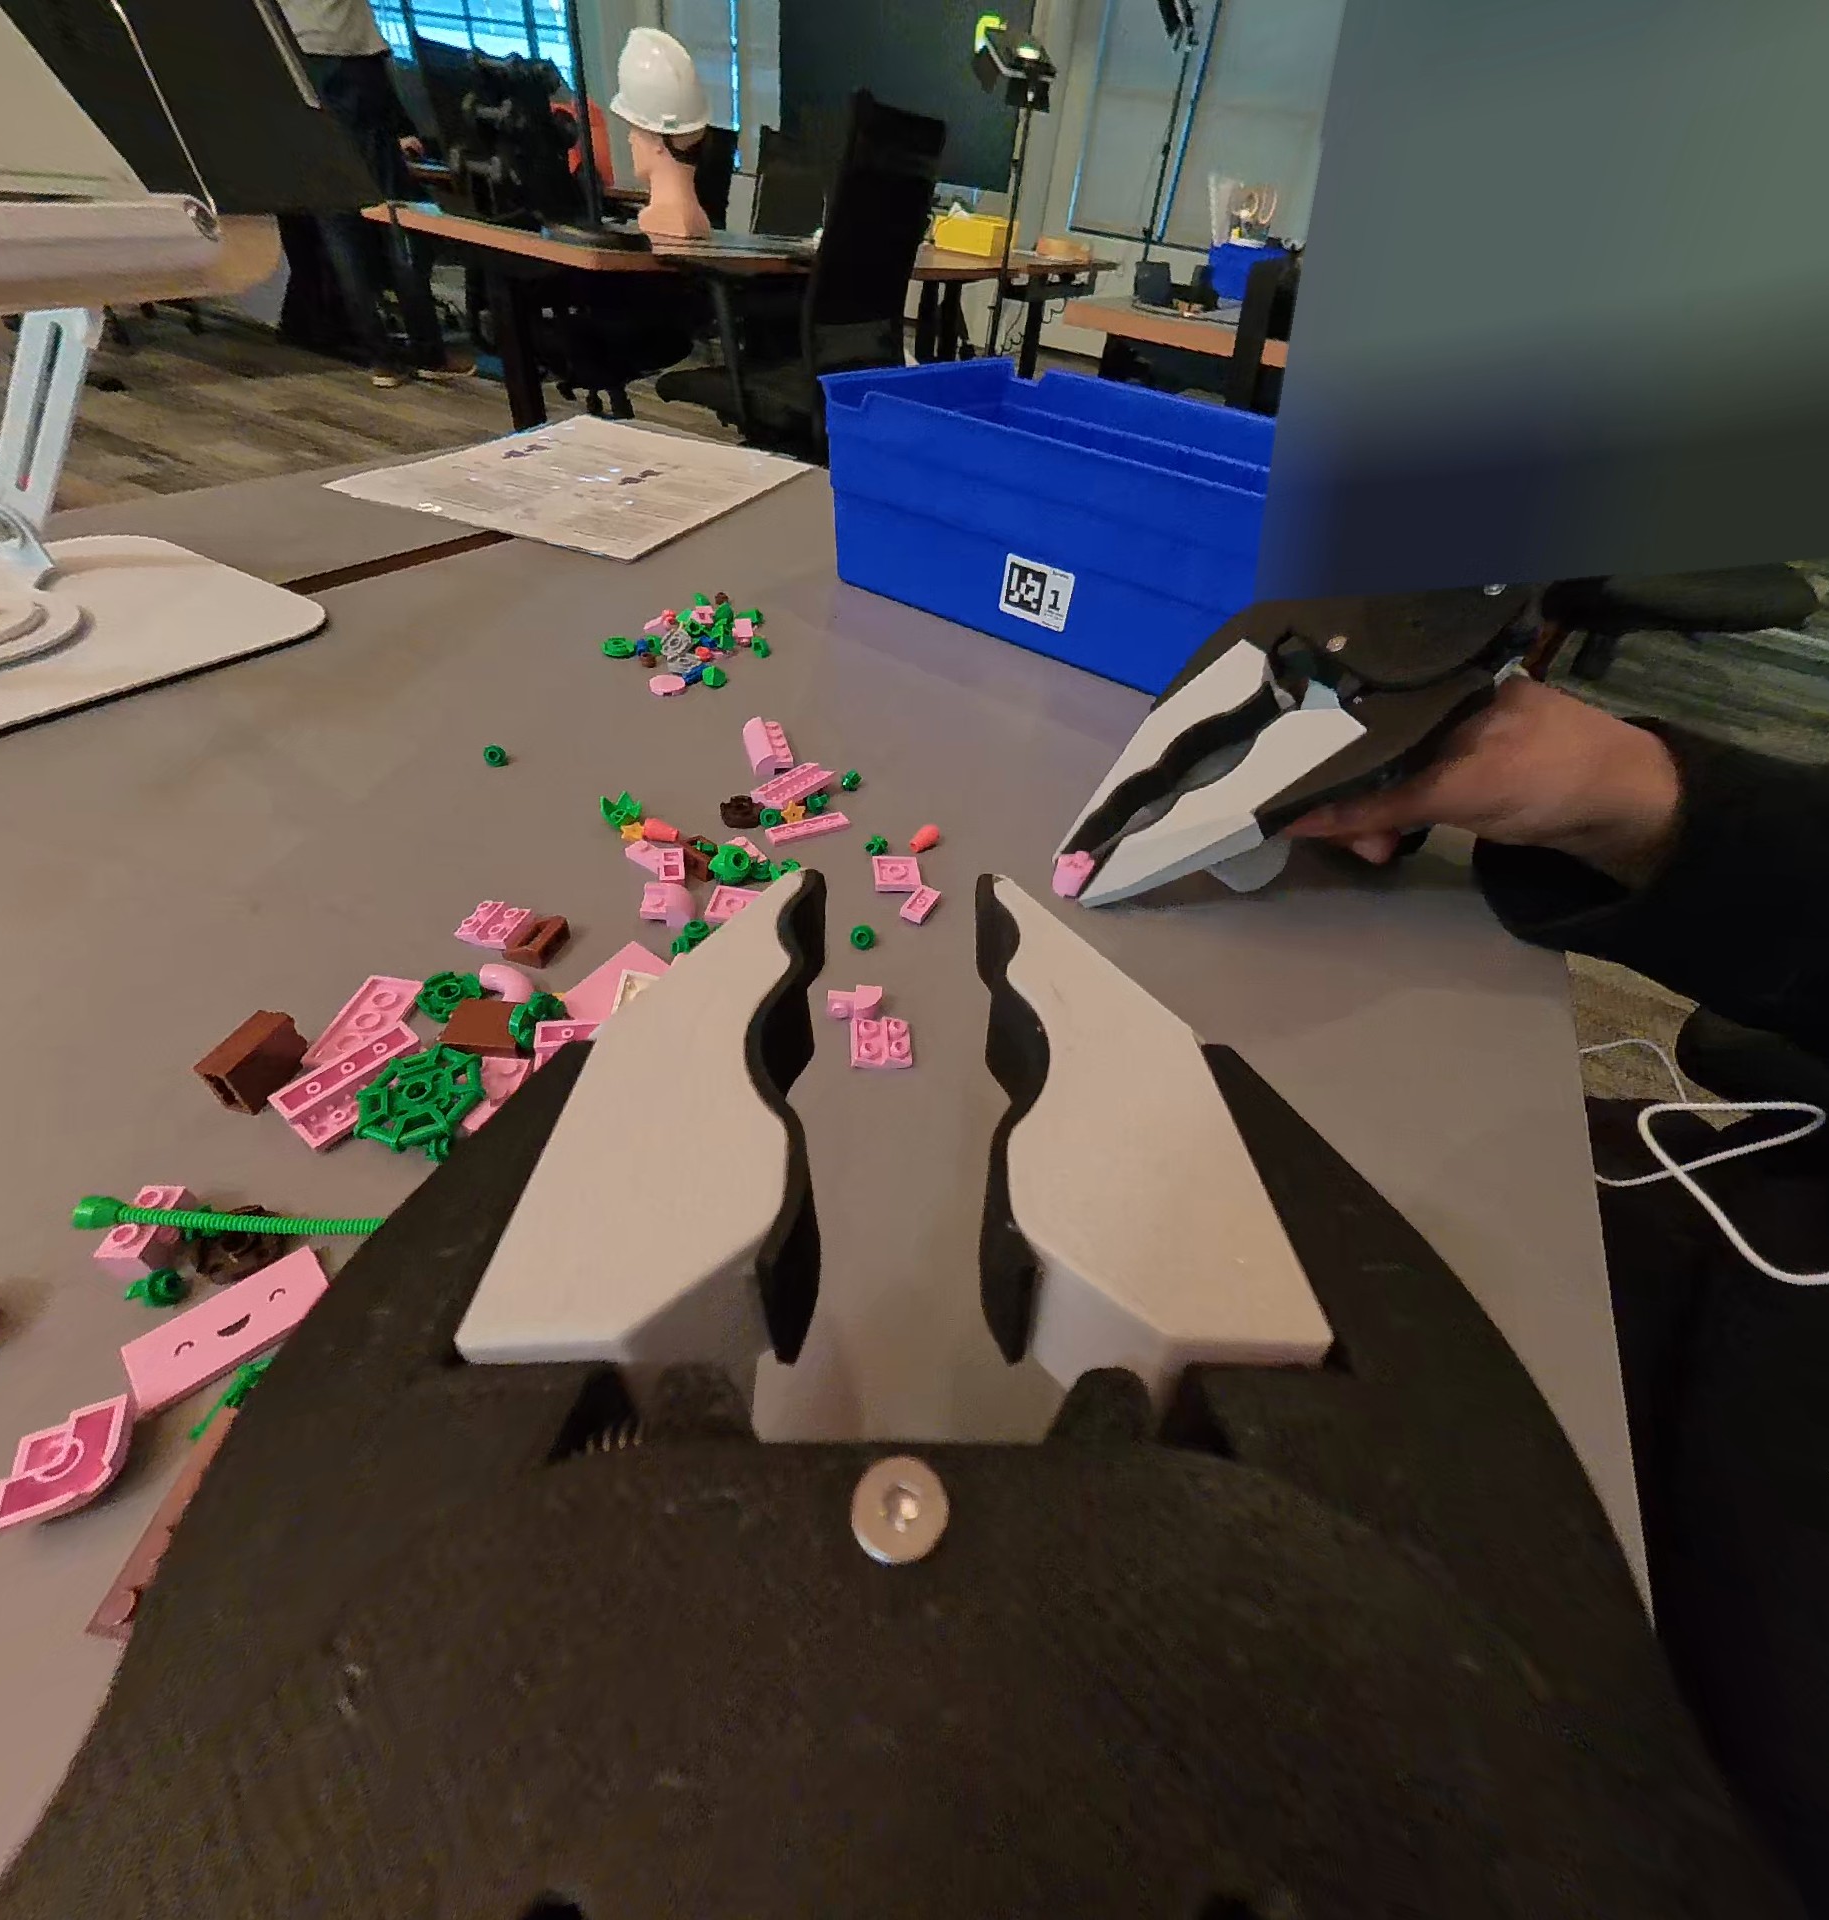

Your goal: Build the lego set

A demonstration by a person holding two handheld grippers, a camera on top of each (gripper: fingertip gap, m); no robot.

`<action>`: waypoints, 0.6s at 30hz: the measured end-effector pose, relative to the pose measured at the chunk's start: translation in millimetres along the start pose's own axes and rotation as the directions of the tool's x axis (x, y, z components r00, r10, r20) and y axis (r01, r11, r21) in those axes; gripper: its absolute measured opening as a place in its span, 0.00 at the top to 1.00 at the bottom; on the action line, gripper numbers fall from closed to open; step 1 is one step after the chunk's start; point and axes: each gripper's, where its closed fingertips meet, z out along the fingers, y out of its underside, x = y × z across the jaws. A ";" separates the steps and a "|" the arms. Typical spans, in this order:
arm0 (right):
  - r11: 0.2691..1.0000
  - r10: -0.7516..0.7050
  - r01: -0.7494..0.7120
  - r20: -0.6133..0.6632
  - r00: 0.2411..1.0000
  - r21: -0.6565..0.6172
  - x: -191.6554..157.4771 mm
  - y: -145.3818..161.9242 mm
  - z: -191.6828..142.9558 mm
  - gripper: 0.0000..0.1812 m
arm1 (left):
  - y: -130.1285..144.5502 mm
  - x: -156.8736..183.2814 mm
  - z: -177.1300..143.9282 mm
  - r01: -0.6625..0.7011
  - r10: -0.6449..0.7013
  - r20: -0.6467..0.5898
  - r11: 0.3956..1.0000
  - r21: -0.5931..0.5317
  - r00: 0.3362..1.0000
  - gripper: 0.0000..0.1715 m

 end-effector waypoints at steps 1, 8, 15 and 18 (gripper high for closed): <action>1.000 -0.017 0.017 0.013 1.000 0.000 -3.6 -2.1 2.3 0.92 | 0.0 -0.4 0.0 0.003 -0.003 0.000 1.000 0.001 1.000 0.84; 0.996 -0.090 0.090 0.094 0.991 0.006 -23.2 -14.0 15.3 0.92 | -0.8 -3.3 -1.2 0.025 -0.025 0.001 1.000 0.009 1.000 0.84; 0.987 -0.161 0.159 0.136 0.978 0.024 -37.5 -24.4 22.7 0.78 | -5.5 -11.6 -6.0 0.040 -0.041 0.014 0.998 0.039 0.999 0.86; 0.984 -0.151 0.129 0.187 0.971 0.126 -43.2 -41.2 8.3 0.75 | -28.8 -27.1 -19.1 0.092 -0.089 -0.034 0.990 0.110 0.995 0.86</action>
